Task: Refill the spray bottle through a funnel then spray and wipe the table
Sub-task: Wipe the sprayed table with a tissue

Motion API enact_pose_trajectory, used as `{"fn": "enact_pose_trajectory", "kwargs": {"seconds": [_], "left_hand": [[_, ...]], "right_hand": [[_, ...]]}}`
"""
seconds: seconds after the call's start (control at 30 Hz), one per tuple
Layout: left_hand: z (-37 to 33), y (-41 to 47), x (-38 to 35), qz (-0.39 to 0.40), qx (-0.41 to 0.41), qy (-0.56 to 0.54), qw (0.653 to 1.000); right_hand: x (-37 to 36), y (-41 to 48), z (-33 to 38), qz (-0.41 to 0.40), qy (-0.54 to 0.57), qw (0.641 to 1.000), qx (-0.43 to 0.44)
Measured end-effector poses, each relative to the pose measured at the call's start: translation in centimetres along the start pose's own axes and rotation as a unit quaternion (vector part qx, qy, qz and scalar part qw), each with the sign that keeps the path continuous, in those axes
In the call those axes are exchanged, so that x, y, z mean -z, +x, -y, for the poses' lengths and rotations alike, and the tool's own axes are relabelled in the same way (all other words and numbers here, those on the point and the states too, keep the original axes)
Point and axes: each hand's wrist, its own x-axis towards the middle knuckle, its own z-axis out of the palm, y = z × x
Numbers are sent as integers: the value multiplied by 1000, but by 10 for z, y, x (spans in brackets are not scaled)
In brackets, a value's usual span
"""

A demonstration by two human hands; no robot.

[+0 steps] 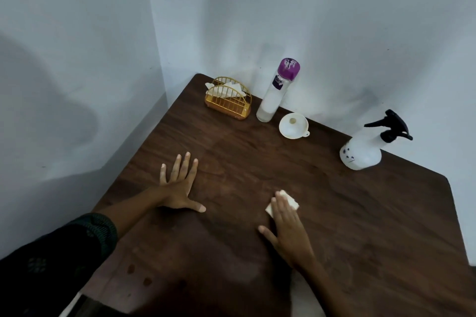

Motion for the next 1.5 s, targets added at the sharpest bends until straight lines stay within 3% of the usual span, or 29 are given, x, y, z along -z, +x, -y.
{"fn": "enact_pose_trajectory", "kwargs": {"seconds": [0.17,0.27,0.4,0.57,0.7,0.8,0.9,1.03,1.13,1.23,1.37,1.5], "left_hand": [[-2,0,-1,-5,22,16,1000],[-4,1,2,2,40,28,999],[-10,1,4,9,54,38,998],[-10,1,4,8,62,45,997],[-11,5,4,10,69,52,996],[-13,6,5,17,82,65,994],[-15,5,8,29,93,80,992],[-15,5,8,31,95,80,992],[-15,5,7,28,90,78,993],[-13,6,8,30,87,76,993],[-15,7,10,40,86,76,993],[-14,5,11,47,83,64,993]], "right_hand": [[23,13,-72,-53,25,980,-190],[38,51,-73,-46,61,968,-241],[25,49,-45,-22,26,989,-141],[-11,-36,-30,-34,20,997,-61],[-15,-78,-77,-71,21,988,-137],[6,-63,-103,-88,43,968,-230],[16,-32,-96,-85,52,961,-259],[6,-20,-56,-61,34,982,-173],[-14,-57,-36,-41,25,996,-77],[-32,-111,-49,-28,10,999,-36],[-24,-116,-82,-41,31,992,-114],[2,-46,-64,-72,48,976,-197]]}}
